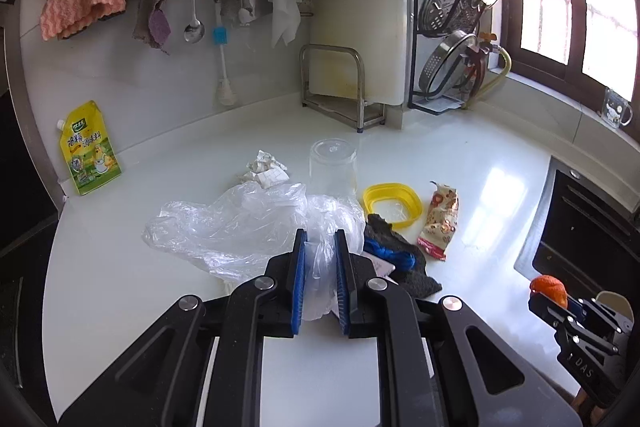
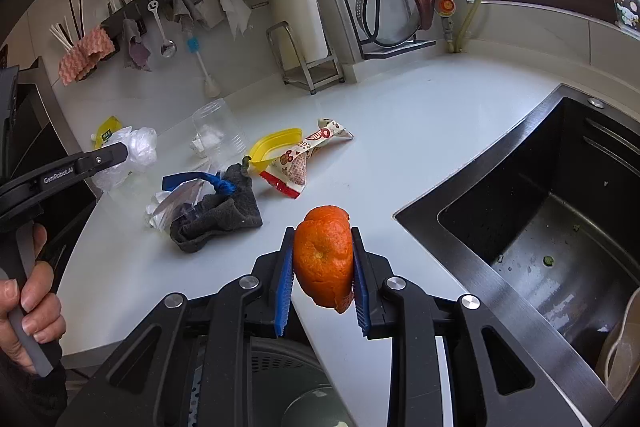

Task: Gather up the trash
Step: 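Carry the plastic bag and orange over the grey trash bin with both grippers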

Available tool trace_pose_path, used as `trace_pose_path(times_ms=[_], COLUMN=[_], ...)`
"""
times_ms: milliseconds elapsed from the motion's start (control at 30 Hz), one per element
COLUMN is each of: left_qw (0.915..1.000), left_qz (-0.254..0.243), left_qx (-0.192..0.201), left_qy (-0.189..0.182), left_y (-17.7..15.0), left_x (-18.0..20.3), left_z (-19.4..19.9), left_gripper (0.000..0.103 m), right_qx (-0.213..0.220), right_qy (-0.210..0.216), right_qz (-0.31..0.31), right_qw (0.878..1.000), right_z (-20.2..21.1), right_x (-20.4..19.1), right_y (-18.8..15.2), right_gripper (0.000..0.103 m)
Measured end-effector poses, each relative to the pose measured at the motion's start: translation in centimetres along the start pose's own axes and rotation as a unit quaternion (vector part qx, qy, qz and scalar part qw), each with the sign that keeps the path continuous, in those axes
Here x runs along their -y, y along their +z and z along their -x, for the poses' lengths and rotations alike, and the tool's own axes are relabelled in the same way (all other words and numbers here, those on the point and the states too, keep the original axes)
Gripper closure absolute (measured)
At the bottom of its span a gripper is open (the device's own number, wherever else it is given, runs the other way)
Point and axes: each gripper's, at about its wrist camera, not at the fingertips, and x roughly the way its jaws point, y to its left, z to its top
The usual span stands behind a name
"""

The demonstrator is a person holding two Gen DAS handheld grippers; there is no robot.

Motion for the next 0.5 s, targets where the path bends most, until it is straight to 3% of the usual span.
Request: trace_pose_path(times_ms=[500], left_qw=[0.9989], left_qz=[-0.031], left_qx=[-0.02], left_qy=[-0.027], left_y=[-10.9], left_x=[3.4], left_z=[9.1], left_gripper=[0.089], right_qx=[-0.014], right_qy=[-0.001], right_qz=[0.013], right_qw=[1.0], right_z=[7.6], right_x=[-2.3], right_y=[-6.4], right_gripper=[0.078])
